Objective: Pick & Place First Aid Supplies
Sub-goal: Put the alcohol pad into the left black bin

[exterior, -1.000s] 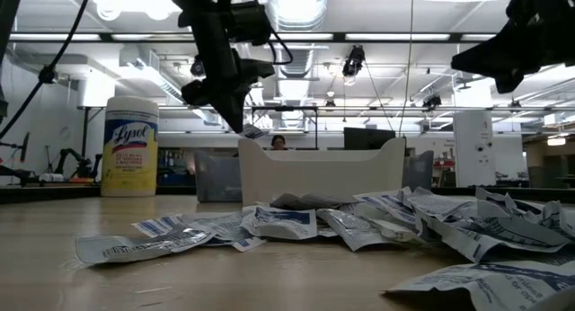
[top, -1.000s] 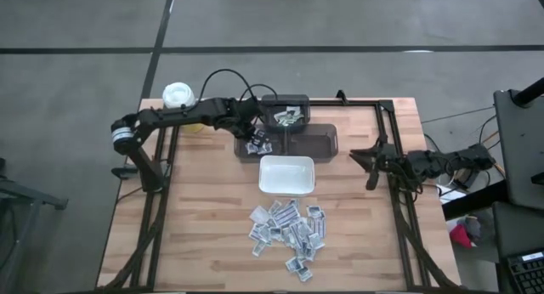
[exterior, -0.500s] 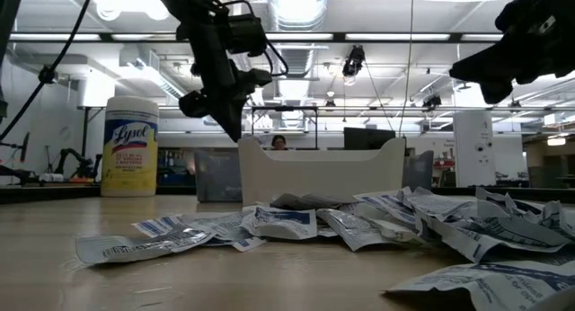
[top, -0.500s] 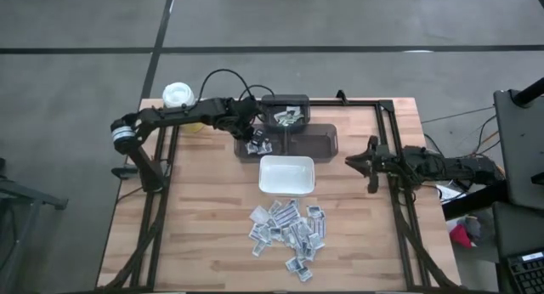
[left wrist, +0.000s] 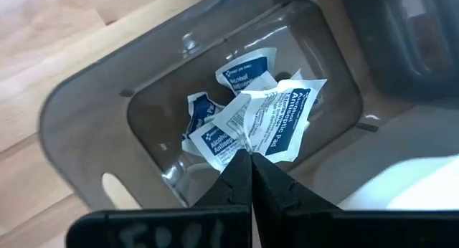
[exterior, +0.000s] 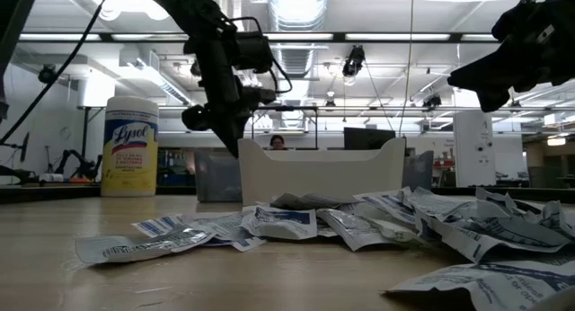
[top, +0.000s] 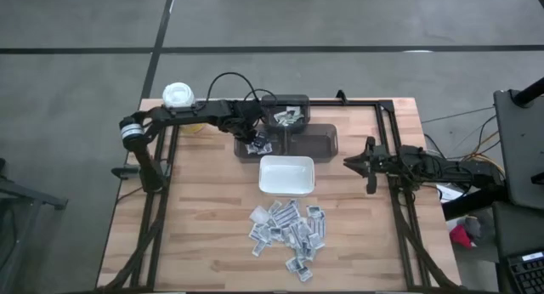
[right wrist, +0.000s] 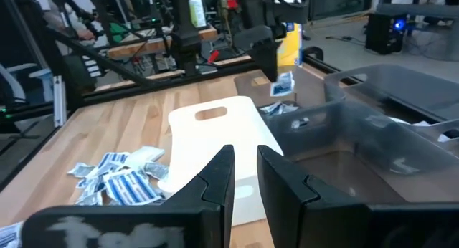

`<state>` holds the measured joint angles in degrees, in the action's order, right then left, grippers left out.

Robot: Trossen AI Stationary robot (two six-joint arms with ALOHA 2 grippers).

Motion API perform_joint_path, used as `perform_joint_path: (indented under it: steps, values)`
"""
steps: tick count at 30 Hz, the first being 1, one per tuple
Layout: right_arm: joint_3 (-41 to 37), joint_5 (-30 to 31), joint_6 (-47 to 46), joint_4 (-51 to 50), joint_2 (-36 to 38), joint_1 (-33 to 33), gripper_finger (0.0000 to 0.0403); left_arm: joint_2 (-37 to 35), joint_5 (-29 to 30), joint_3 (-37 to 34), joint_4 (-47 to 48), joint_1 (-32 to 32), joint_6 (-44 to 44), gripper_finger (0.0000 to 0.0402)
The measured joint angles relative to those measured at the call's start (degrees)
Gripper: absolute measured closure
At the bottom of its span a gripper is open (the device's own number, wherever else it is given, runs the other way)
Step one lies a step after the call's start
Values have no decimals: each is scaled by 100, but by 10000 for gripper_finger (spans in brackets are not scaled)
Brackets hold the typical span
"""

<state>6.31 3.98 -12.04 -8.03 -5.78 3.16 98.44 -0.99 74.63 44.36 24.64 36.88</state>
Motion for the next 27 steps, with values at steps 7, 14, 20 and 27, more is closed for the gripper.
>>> perform_joint_path:
  steps: [7,14,20,27]
  values:
    - [0,-16,-74,2,-1,0,344,158,2,0,-135,0,-66,401]
    - [0,-16,-86,17,-2,0,344,334,7,0,-189,-2,-72,396]
    - [0,-16,-111,28,-2,0,344,332,20,0,-193,-4,-108,334]
    - [0,-16,-111,28,-4,0,344,96,-254,13,-153,2,-110,252]
